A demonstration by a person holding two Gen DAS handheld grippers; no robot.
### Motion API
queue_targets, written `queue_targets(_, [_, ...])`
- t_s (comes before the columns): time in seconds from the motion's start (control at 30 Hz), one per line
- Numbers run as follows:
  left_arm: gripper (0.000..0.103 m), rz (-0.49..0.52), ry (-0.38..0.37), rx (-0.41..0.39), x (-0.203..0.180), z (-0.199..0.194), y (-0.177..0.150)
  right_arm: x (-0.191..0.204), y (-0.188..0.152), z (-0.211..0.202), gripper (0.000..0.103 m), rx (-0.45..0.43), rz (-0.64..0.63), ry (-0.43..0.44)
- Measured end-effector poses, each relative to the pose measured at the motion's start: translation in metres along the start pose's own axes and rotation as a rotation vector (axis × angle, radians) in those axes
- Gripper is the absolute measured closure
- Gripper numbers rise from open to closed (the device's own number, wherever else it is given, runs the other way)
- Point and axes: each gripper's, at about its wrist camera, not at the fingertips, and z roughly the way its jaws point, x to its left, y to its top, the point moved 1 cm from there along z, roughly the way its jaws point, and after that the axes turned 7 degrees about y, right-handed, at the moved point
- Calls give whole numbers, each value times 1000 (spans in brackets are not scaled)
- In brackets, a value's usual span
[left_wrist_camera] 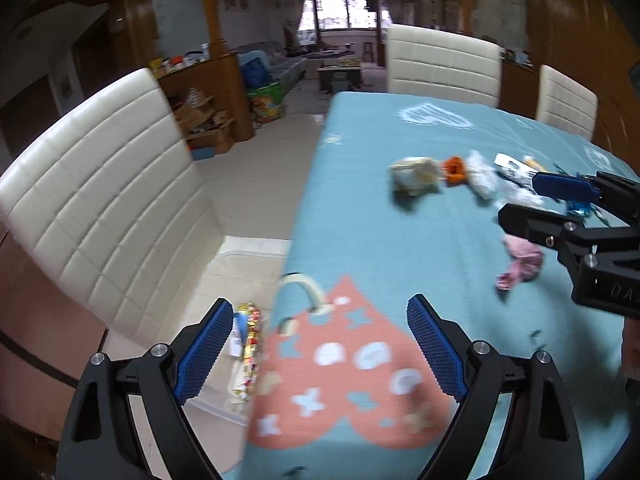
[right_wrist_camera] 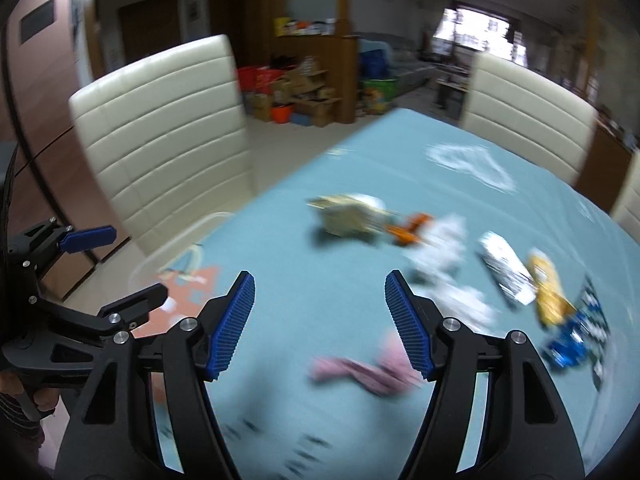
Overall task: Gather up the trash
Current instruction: 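Grasp the white bottle cap with the right tool while the left tool grasps the pink crumpled paper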
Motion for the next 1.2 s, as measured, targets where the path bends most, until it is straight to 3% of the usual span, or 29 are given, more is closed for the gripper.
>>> queue_targets(0.2, [17, 47, -114, 22, -66, 1, 12, -78, -39, -40, 35, -10, 136, -115])
queue_targets(0.37, [17, 147, -133, 18, -120, 3, 15, -124, -66, -48, 38, 22, 214, -162])
queue_targets(0.57, [17, 206, -143, 34, -156, 13, 20, -142, -76, -34, 41, 63, 208, -143])
queue_targets(0.93, [18, 219, -136, 80, -162, 40, 27, -145, -67, 5, 41, 138, 189, -90])
queue_targets(1.03, [34, 219, -140, 72, -162, 39, 26, -144, -65, 8, 41, 135, 175, -96])
queue_targets(1.13, [56, 207, -160, 84, -161, 42, 26, -138, -64, 8, 63, 136, 143, -118])
queue_targets(1.2, [72, 191, -170, 90, -158, 41, 27, -134, -65, 6, 64, 138, 134, -124])
